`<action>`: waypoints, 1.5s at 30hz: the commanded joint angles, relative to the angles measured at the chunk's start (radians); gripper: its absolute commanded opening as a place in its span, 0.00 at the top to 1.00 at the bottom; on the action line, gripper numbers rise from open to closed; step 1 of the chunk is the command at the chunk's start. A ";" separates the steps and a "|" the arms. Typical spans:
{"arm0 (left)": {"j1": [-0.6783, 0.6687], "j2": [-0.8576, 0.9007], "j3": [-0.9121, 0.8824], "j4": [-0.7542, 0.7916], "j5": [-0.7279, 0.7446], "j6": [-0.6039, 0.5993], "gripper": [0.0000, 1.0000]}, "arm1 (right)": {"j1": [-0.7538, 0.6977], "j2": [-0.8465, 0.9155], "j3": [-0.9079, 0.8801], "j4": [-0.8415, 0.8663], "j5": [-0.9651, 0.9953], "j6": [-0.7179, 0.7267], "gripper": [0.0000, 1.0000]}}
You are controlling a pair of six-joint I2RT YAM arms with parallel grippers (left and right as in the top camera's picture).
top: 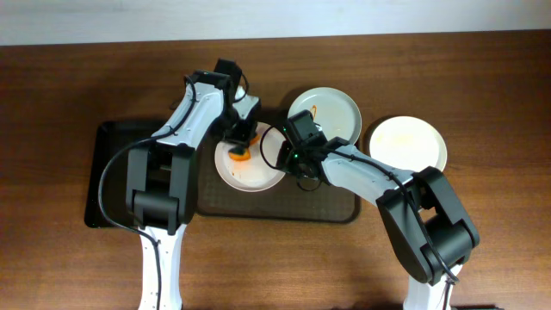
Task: Clean dirty plates on tray and stack at the side
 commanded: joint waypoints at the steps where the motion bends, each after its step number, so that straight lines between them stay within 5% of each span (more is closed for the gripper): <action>1: -0.007 0.003 -0.010 0.091 -0.029 -0.002 1.00 | -0.001 0.023 -0.017 -0.018 0.039 -0.009 0.96; 5: -0.023 0.003 -0.010 0.081 -0.023 0.007 1.00 | -0.001 0.023 -0.017 -0.017 0.039 -0.009 0.96; 8: -0.042 0.003 -0.010 0.007 0.118 0.180 1.00 | -0.001 0.023 -0.017 -0.010 0.039 -0.009 0.96; 13: -0.051 0.003 -0.010 0.005 0.111 0.200 1.00 | -0.001 0.023 -0.017 -0.011 0.039 -0.009 0.96; 15: -0.043 0.003 -0.010 0.037 0.026 0.097 1.00 | -0.001 0.023 -0.017 -0.011 0.039 -0.009 0.96; 18: -0.024 0.003 -0.010 0.071 -0.286 -0.201 1.00 | -0.001 0.023 -0.017 -0.011 0.039 -0.009 0.96; 23: -0.021 0.003 -0.010 -0.069 -0.316 -0.350 1.00 | -0.001 0.023 -0.017 -0.010 0.039 -0.009 0.96; 29: -0.025 0.003 -0.010 -0.367 -0.292 -0.241 1.00 | -0.001 0.023 -0.017 -0.004 0.038 -0.009 0.96; 36: -0.025 0.003 -0.010 -0.442 0.022 0.103 1.00 | -0.001 0.023 -0.017 -0.003 0.031 -0.009 0.96; 45: -0.024 0.003 -0.010 -0.529 -0.059 0.076 1.00 | -0.001 0.023 -0.017 -0.003 0.031 -0.009 0.96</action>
